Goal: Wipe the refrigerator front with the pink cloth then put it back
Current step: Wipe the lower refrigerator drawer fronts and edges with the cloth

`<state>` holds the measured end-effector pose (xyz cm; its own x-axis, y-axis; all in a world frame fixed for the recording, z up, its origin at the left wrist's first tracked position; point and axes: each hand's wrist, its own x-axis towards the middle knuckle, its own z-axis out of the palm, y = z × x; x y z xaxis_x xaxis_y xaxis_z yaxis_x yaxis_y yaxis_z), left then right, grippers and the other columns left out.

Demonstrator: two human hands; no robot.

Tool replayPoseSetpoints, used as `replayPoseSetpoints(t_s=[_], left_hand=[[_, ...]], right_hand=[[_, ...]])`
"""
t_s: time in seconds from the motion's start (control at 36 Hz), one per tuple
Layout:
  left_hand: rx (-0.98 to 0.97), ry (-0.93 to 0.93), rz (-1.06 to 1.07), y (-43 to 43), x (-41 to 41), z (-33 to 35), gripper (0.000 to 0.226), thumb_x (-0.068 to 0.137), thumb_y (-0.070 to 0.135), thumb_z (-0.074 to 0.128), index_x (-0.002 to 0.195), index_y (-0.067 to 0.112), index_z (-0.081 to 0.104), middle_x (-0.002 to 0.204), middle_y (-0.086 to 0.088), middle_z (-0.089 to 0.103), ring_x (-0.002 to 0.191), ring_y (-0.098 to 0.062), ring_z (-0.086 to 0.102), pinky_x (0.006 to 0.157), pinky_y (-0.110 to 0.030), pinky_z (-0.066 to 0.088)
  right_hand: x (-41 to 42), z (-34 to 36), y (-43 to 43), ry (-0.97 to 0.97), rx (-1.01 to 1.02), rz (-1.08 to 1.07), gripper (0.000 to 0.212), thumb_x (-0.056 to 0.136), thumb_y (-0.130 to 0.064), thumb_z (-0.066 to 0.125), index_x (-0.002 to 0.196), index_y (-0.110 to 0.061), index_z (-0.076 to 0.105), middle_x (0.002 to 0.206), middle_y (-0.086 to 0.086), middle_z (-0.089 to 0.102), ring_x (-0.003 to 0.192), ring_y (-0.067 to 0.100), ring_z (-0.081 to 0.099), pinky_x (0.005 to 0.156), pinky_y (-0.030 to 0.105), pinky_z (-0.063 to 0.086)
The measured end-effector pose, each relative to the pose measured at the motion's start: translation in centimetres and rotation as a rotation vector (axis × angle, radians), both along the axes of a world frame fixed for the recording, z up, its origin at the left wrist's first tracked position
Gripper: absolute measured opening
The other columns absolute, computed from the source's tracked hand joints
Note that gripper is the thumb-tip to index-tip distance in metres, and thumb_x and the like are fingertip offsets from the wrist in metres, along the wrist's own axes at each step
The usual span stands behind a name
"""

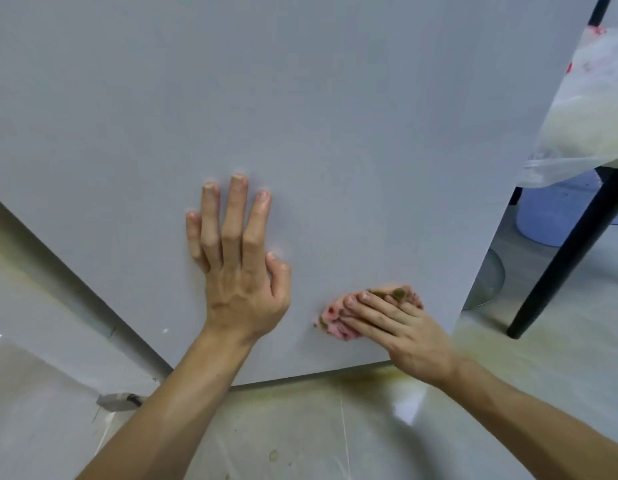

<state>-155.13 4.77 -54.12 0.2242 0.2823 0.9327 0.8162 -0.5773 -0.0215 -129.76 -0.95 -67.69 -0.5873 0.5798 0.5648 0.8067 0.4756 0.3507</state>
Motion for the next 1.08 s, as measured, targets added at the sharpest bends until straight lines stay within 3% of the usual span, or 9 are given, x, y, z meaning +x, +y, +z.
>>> replayPoseSetpoints(t_s=[0.19,0.31,0.36,0.47,0.56,0.67,0.75,0.86,1.08], left_hand=[[-0.004,0.021,-0.021,-0.2,1.0,-0.1,0.08,0.078,0.001,0.059,0.153,0.006,0.035,0.165,-0.017,0.024,0.156,-0.042,0.014,0.129,-0.054,0.004],[-0.006,0.038,-0.046,-0.4,1.7,0.0,0.081,0.076,0.001,0.062,0.153,0.008,0.036,0.164,-0.016,0.026,0.159,-0.035,0.01,0.13,-0.052,0.004],[-0.005,0.036,-0.043,-0.6,2.1,0.1,0.081,0.076,-0.001,0.062,0.152,0.008,0.036,0.165,-0.015,0.026,0.16,-0.035,0.01,0.13,-0.052,0.004],[0.001,0.022,-0.017,-0.7,2.8,0.0,0.085,0.072,-0.003,0.062,0.153,0.009,0.037,0.165,-0.014,0.026,0.157,-0.039,0.012,0.13,-0.053,0.002],[0.004,0.022,-0.006,-0.6,3.1,0.1,0.088,0.07,-0.005,0.063,0.154,0.01,0.037,0.166,-0.014,0.025,0.158,-0.039,0.01,0.129,-0.053,0.001],[0.015,0.016,-0.002,-0.5,3.1,0.0,0.087,0.071,-0.005,0.062,0.153,0.009,0.038,0.166,-0.014,0.025,0.162,-0.028,0.002,0.129,-0.054,0.002],[0.003,0.018,-0.02,-0.6,3.0,0.0,0.087,0.072,-0.005,0.062,0.154,0.009,0.037,0.166,-0.015,0.025,0.162,-0.027,0.001,0.129,-0.054,0.001],[0.025,0.053,-0.028,-0.4,3.1,-0.2,0.084,0.076,-0.002,0.06,0.155,0.01,0.036,0.167,-0.013,0.024,0.163,-0.025,0.005,0.129,-0.055,0.002],[0.035,0.046,-0.025,-0.6,3.6,-0.2,0.081,0.076,0.0,0.06,0.153,0.008,0.038,0.167,-0.014,0.025,0.162,-0.024,0.008,0.129,-0.055,0.002]], right_hand=[[1.4,4.0,0.1,0.027,-0.005,0.043,0.087,0.084,0.015,0.039,0.164,-0.019,0.028,0.176,-0.002,0.013,0.16,0.018,0.021,0.13,0.034,0.018],[1.1,10.6,1.5,0.362,0.227,0.063,0.081,0.085,0.026,0.05,0.156,-0.013,0.042,0.167,0.011,0.032,0.159,0.026,0.025,0.127,0.044,0.026],[0.3,14.5,2.0,0.595,0.292,0.05,0.069,0.09,0.026,0.05,0.152,-0.004,0.047,0.16,0.025,0.038,0.158,0.036,0.022,0.129,0.045,0.018],[-1.8,21.0,2.4,1.066,0.336,0.074,0.069,0.086,0.028,0.041,0.153,0.012,0.039,0.163,0.041,0.019,0.155,0.055,0.01,0.132,0.051,-0.003],[-2.9,22.0,2.7,1.166,0.401,0.074,0.069,0.085,0.028,0.041,0.153,0.014,0.037,0.164,0.04,0.019,0.156,0.055,0.009,0.131,0.057,-0.003],[-2.5,16.1,2.6,0.943,0.384,0.055,0.066,0.092,0.023,0.045,0.155,0.003,0.037,0.166,0.028,0.025,0.158,0.043,0.014,0.13,0.054,0.007],[-0.7,7.6,1.9,0.558,0.273,0.011,0.072,0.091,0.013,0.047,0.158,-0.011,0.036,0.175,0.004,0.015,0.161,0.028,0.016,0.131,0.047,0.013],[2.2,0.4,-0.2,0.123,0.032,-0.016,0.086,0.082,0.003,0.05,0.163,-0.023,0.033,0.176,-0.003,0.014,0.161,0.021,0.019,0.132,0.038,0.011],[4.0,3.0,-0.4,0.06,-0.031,-0.023,0.092,0.087,0.002,0.047,0.168,-0.028,0.015,0.176,-0.005,0.008,0.161,0.016,0.017,0.132,0.034,0.009]])
